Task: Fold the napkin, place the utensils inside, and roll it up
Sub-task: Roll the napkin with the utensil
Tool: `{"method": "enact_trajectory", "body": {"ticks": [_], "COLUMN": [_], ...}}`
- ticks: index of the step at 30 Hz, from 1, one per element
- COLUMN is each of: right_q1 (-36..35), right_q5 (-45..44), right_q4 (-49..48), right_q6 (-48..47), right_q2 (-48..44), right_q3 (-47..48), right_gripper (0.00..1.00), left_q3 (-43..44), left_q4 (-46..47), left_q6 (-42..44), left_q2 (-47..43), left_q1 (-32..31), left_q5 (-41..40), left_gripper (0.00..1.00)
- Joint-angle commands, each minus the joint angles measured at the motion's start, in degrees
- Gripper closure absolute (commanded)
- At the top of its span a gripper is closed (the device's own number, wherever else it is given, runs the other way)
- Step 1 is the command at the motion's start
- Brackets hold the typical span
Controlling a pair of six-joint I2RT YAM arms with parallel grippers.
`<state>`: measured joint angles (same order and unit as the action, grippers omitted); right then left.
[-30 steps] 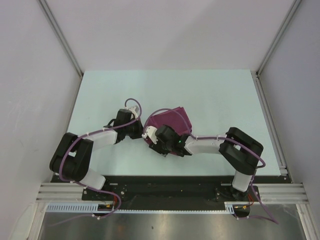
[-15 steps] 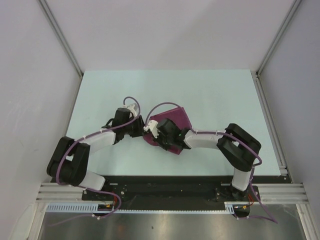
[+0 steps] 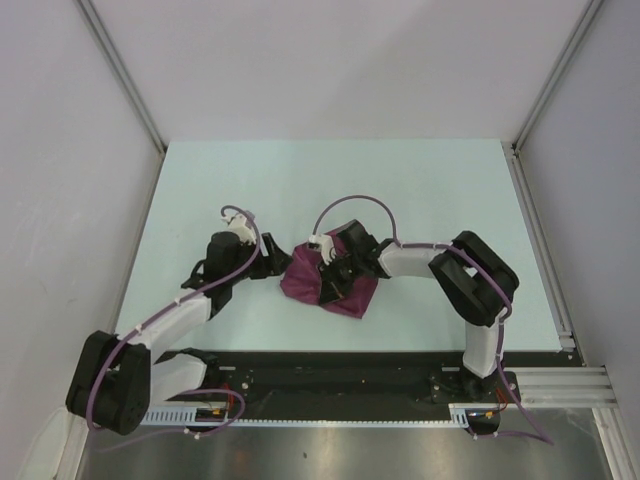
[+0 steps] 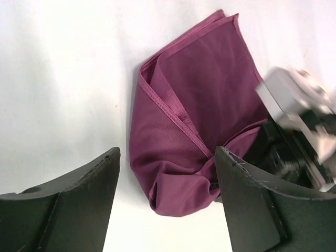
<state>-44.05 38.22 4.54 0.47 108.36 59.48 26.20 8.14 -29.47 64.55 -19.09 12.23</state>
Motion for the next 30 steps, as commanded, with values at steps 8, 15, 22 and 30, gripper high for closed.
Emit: {"method": "enact_trajectory", "body": {"ticks": [8,15,22,30], "right_q1": [5.82,10.38,11.97,12.67], "right_q5": [17.94,20.67,21.46,21.9], "right_q4": [12.34,14.27,14.54,14.98], "right_q6": [7.7,9.64,10.51,10.69], "right_q2": [10.47,15.56,18.46,20.49], "right_q3": [8.8,11.44,12.5,13.55], "right_gripper": [1.0,1.0,1.0,1.0], "left_q3": [-6.42,-7.65,-7.12,-8.44], "left_q4": [14.61,22.08,20.52,21.3], "left_q6": [6.0,8.73,9.78,14.0], "left_q2": [-5.32,-0.93,1.64,1.71], "left_q1": [-3.4,-6.13,-8.33,-9.47], "left_q5": [6.84,13.43,11.44,9.39], "left_gripper": [0.2,0.19,0.21,0.2]}}
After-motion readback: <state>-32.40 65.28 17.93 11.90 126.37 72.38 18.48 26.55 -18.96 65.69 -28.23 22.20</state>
